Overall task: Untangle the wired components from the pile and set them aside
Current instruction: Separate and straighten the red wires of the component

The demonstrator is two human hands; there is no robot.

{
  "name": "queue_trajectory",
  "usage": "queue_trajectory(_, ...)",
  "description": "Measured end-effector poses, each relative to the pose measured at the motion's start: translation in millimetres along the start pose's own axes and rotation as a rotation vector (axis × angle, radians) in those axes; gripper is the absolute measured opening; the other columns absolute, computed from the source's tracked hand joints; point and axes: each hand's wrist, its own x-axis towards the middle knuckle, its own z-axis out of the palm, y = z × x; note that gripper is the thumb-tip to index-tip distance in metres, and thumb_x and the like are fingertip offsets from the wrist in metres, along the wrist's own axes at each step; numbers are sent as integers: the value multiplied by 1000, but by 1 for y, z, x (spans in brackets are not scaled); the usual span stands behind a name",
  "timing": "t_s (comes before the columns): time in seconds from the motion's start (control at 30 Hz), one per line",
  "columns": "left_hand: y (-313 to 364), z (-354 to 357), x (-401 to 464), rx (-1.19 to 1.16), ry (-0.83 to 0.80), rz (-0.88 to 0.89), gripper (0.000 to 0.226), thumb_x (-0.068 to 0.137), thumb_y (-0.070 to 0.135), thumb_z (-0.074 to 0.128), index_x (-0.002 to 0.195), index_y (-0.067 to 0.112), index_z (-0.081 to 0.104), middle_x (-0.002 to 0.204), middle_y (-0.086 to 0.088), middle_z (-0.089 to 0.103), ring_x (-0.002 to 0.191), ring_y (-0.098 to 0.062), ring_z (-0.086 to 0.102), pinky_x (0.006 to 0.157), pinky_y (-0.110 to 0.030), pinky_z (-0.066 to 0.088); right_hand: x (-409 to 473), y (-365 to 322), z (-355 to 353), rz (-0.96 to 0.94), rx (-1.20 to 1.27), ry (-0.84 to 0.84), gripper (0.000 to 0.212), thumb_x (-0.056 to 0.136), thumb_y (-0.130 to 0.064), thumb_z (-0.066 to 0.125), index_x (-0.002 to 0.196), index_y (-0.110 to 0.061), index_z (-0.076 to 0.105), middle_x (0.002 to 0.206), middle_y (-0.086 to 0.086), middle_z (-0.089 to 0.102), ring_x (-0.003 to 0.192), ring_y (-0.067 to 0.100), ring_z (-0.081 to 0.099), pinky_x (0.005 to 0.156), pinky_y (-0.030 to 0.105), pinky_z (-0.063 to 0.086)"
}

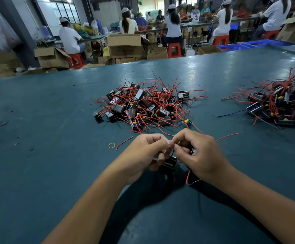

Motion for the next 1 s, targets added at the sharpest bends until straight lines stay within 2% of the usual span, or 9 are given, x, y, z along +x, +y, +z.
queue_trajectory(0.13,3,-9,-5,131,-15,120,14,94,18,65,85,8,62,60,2,57,55,-12,49,47,-22,39,0,2,1,-8,-7,-21,5,85,-14,63,83,-17,62,54,1,46,51,14,42,53,26,38)
queue_trajectory(0.27,5,-16,-5,290,-21,206,19,88,22,71,87,5,64,69,1,61,64,-14,54,54,-25,47,0,1,1,-13,-16,-24,5,86,-14,65,82,-17,62,56,1,47,52,14,43,52,23,37)
queue_trajectory(0.43,7,-22,-5,883,118,606,8,89,12,74,85,11,67,77,6,64,69,-10,60,65,-29,53,0,2,0,15,12,-39,6,86,-13,64,82,-16,61,55,3,46,51,15,42,53,18,36)
queue_trajectory(0.57,4,-19,-2,1038,152,796,7,87,6,69,82,9,64,78,5,56,68,-13,52,61,-36,48,-1,0,2,22,23,-16,6,86,-12,63,81,-15,60,54,3,46,51,15,42,53,20,36)
queue_trajectory(0.63,0,-21,1,911,163,717,9,86,7,73,86,12,66,78,7,60,68,-12,56,63,-34,50,-1,-1,2,26,24,-5,6,87,-12,63,82,-14,61,54,2,46,52,16,42,54,23,38)
queue_trajectory(0.73,-8,-23,4,679,90,354,33,84,16,80,110,22,60,92,8,70,76,-13,64,70,-26,52,0,-2,3,40,10,15,9,89,-8,67,84,-14,62,55,0,48,52,12,42,54,22,37)
queue_trajectory(0.83,-17,-16,10,647,7,228,52,82,21,82,126,23,54,108,7,73,91,-23,65,82,-32,52,1,0,2,81,4,13,12,89,-6,69,83,-15,63,55,-6,48,52,7,42,53,16,34)
queue_trajectory(0.9,-20,-13,11,666,35,235,46,84,22,81,124,23,58,101,6,74,87,-23,66,80,-33,52,1,1,1,114,20,19,14,89,-8,69,82,-18,63,56,-4,52,51,5,43,52,15,35)
queue_trajectory(1.0,-18,-18,12,805,113,317,15,86,21,78,98,23,69,80,15,68,71,-13,60,66,-22,47,4,4,-2,173,31,38,14,88,-11,70,79,-21,64,60,-3,58,52,5,47,53,16,37)
